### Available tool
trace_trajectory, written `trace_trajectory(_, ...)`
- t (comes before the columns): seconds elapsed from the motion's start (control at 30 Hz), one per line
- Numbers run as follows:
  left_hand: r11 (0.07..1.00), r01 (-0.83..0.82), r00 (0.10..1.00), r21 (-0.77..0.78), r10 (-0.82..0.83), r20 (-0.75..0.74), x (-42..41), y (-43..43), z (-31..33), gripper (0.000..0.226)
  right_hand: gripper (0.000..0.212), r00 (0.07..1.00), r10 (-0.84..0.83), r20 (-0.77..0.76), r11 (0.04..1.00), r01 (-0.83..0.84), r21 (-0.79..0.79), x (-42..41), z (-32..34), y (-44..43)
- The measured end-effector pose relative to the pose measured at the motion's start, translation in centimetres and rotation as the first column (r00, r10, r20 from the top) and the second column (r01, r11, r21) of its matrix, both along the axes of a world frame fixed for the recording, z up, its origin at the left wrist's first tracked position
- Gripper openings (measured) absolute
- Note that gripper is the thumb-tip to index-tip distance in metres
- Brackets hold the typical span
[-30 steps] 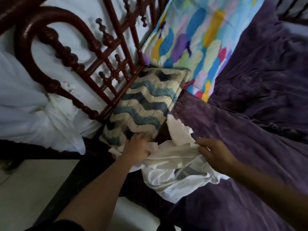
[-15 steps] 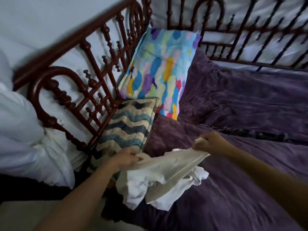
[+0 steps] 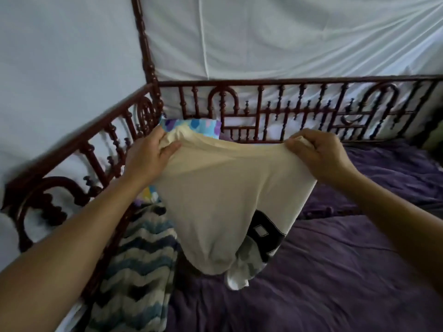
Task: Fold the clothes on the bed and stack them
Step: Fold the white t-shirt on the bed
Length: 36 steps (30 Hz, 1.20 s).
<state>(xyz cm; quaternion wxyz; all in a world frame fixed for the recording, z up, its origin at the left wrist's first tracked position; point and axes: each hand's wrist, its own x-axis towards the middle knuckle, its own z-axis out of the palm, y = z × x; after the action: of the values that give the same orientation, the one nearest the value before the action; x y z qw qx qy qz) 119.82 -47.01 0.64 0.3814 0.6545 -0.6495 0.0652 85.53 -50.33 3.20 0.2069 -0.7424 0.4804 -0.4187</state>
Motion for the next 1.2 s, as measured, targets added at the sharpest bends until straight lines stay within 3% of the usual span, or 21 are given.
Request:
trace_trajectory(0.13,0.98,-0.005,0.959,-0.198,0.061,0.278,-2.8,-2.2,4.2,0.039,0.031,0.998,0.026,-0.055,0.985,-0.016,0.174,-4.3,4.0,2.6)
trace_trajectory(0.2,0.968,0.028,0.953,-0.251,0.05,0.3,-5.1,-3.2,5.4,0.038,0.031,0.992,0.115,-0.044,0.949,-0.097,0.298,-6.4,4.3,4.2)
trace_trajectory(0.3,0.97,0.162,0.986,-0.182,-0.152,0.069,-9.6,-5.0,5.6,0.033,0.024,0.976,0.209,-0.059,0.937,-0.183,0.297,-9.5,2.9,5.8)
trace_trajectory(0.37,0.945,0.313,0.936,-0.092,-0.324,-0.138,-13.5,-6.2,4.8,0.021,0.02,0.977,0.205,-0.05,0.949,-0.186,0.254,-11.8,1.0,6.0)
trace_trajectory(0.43,0.896,0.444,0.84,0.002,-0.415,-0.349,-17.5,-6.6,3.7,0.013,0.015,0.992,0.125,-0.015,0.963,-0.118,0.242,-14.4,-1.3,5.6)
trace_trajectory(0.53,0.835,0.523,0.737,0.17,-0.342,-0.583,-22.9,-6.1,2.6,0.013,0.028,0.981,-0.117,0.153,0.916,0.047,0.4,-17.7,-3.6,5.4)
trace_trajectory(0.6,0.791,0.543,0.769,0.283,-0.333,-0.546,-25.6,-5.5,2.1,0.038,0.04,0.959,-0.167,0.228,0.871,0.035,0.491,-19.7,-4.5,5.7)
trace_trajectory(0.67,0.781,0.525,0.828,0.338,-0.377,-0.416,-27.7,-5.1,1.8,0.052,0.031,0.961,-0.156,0.23,0.841,0.007,0.541,-21.2,-4.5,6.1)
trace_trajectory(0.77,0.807,0.455,0.888,0.376,-0.384,-0.252,-30.4,-4.6,1.7,0.036,0.031,0.99,-0.134,-0.042,0.86,0.138,0.491,-23.7,-5.0,5.5)
trace_trajectory(0.83,0.794,0.457,0.888,0.401,-0.385,-0.251,-31.8,-4.5,1.9,0.026,0.022,0.96,-0.143,-0.24,0.888,0.232,0.396,-25.3,-4.9,4.8)
trace_trajectory(0.9,0.772,0.477,0.877,0.42,-0.39,-0.279,-33.0,-4.4,2.2,0.028,0.023,0.935,-0.191,-0.299,0.9,0.289,0.326,-26.6,-4.5,4.3)
trace_trajectory(0.97,0.745,0.499,0.865,0.443,-0.395,-0.309,-33.9,-4.3,2.4,0.025,0.025,0.925,-0.27,-0.266,0.909,0.336,0.245,-27.9,-3.8,4.1)
trace_trajectory(1.1,0.645,0.553,0.833,0.528,-0.429,-0.349,-34.6,-4.2,2.4,0.016,0.023,0.93,-0.368,0.016,0.915,0.359,0.185,-30.3,-2.2,4.1)
trace_trajectory(1.2,0.616,0.561,0.822,0.553,-0.493,-0.285,-34.2,-4.6,1.7,0.026,0.024,0.912,-0.407,0.047,0.909,0.399,0.123,-31.3,-1.0,4.1)
